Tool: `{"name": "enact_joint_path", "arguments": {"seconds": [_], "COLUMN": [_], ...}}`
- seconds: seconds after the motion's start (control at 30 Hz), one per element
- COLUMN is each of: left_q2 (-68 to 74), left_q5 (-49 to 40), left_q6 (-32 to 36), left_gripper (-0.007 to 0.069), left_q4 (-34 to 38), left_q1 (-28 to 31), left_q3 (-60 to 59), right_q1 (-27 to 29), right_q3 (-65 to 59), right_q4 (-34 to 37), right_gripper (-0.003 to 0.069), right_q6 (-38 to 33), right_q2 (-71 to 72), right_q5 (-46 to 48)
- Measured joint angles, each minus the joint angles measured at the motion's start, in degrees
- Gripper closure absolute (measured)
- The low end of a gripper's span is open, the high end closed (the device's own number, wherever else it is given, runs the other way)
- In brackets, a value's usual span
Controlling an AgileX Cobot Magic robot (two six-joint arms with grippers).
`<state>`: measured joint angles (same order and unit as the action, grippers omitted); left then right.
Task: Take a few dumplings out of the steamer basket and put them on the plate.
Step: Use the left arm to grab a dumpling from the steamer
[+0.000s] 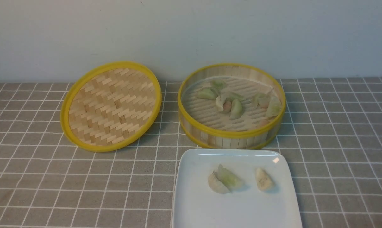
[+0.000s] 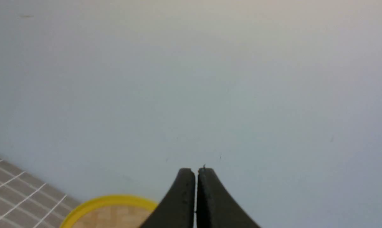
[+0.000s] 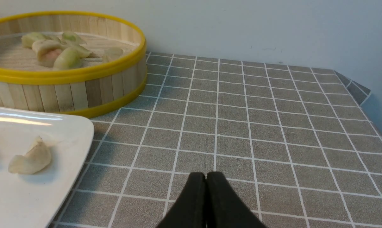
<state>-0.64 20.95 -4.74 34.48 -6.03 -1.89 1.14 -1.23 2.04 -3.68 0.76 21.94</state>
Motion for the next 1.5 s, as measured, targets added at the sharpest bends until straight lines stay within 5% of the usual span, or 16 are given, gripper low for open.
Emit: {"name": "enact_joint_path", "arguments": {"seconds": [0.3,0.47,0.57,0.73,0.87,1.1,1.27,1.5], "left_q2": [0.1,10.4,24.0,46.9,63.0,87.6,100.5,124.9], "left_q5": [1.9,-19.3,-41.8,-66.4,-73.9,-81.5,-84.2,-91.2], "left_q6": [-4.3,-0.6,0.8,5.1,11.2,16.4,15.9,10.5], "left_gripper": [0.0629,0.0629,0.0629,0.0629,0.0629,0.0629,0.0629,0.0629], "left_q4": [0.6,-4.1,-5.6,-5.9,-4.6,-2.8,-7.5,-16.7], "left_q1": [0.0,0.0,0.0,-0.1,-0.1,-4.5,-11.9,-19.9], "left_q3": [6.9,27.7,42.0,58.6,65.4,78.0,91.5,125.7], "right_q1": [0.0,0.0,0.0,0.0,0.0,0.0,-0.2,-0.5], "right_q3": [0.0,-0.4,-0.4,-0.4,-0.4,-0.4,3.2,30.3], "right_q4": [0.0,5.2,16.7,38.9,47.3,49.6,47.6,29.1], "right_gripper": [0.0673,0.0673,0.0673,0.0673,0.0673,0.0673,0.0673,0.0673], "right_q6": [0.0,1.3,5.9,14.1,14.3,7.1,4.8,1.8], "right_q2": [0.0,0.0,0.0,0.0,0.0,0.0,-0.3,-21.5], "right_q5": [0.0,-4.3,-11.4,-18.0,-20.0,-20.3,-5.2,31.6]}}
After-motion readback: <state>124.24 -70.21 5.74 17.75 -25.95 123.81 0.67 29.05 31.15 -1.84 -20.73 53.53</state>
